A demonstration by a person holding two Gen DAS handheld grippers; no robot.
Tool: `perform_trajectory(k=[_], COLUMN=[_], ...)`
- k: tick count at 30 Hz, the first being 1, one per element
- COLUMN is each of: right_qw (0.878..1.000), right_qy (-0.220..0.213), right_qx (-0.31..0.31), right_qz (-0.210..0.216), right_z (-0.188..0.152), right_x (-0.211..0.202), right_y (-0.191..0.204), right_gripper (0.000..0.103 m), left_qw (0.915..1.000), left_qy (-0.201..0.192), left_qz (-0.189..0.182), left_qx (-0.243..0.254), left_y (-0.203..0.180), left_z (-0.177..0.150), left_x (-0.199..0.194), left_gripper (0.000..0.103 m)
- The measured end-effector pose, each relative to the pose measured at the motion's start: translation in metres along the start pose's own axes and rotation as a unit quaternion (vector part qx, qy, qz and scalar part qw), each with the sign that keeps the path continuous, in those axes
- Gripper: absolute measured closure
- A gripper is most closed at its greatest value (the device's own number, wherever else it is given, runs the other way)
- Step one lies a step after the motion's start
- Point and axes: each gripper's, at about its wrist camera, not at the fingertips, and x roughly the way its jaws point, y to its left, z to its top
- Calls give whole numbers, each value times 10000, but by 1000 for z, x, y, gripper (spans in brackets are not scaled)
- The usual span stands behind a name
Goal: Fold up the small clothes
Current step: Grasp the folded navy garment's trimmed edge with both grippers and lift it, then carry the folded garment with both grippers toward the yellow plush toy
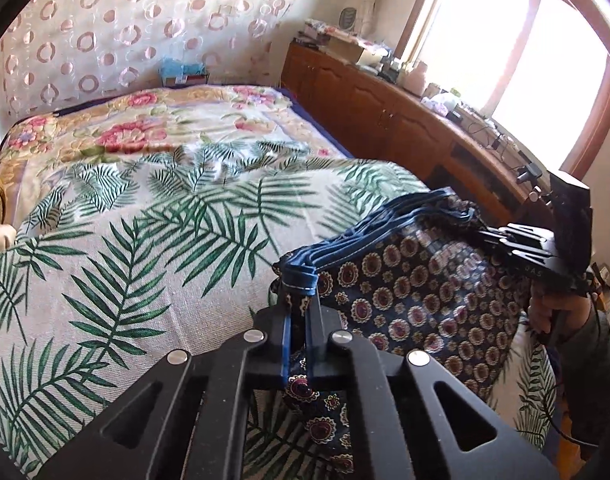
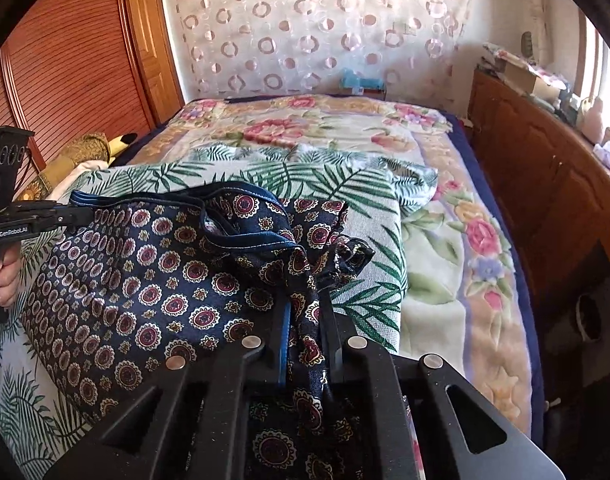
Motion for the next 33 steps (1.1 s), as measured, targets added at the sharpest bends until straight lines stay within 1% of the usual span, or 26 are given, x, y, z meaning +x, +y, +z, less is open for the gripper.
perform_trajectory(k=[5,9,14,19,23,29,33], right_qw=[9992,9973,9941,9903,9869,9808,9764], right_qy=[-376,-735,-1063,-1308,-1399,-1498,-1556], right_qx=[98,29,-194,-432,-679,-1078,-1295], right_qz=[-11,-33,29,173,419,634,752], right_z=[-3,-4,-2,8,22,44,61], right_x=[-16,-31,-45,-53,-49,-31,-18], right_y=[4,14,38,67,97,139,162], right_gripper=[95,95,95,95,95,95,95], left_qw=[9991,9975,9953,9916,9869,9790,9730], left_qy=[-402,-669,-960,-1258,-1451,-1696,-1852], left_qz=[-107,-136,-12,270,696,1111,1333], left_qx=[129,182,148,101,59,-202,-358], left_y=[-11,-15,-9,4,21,54,75], left_z=[6,7,6,3,-3,-16,-26], left_x=[-32,-55,-86,-125,-154,-192,-210], left_gripper=[98,99,99,99,99,99,99])
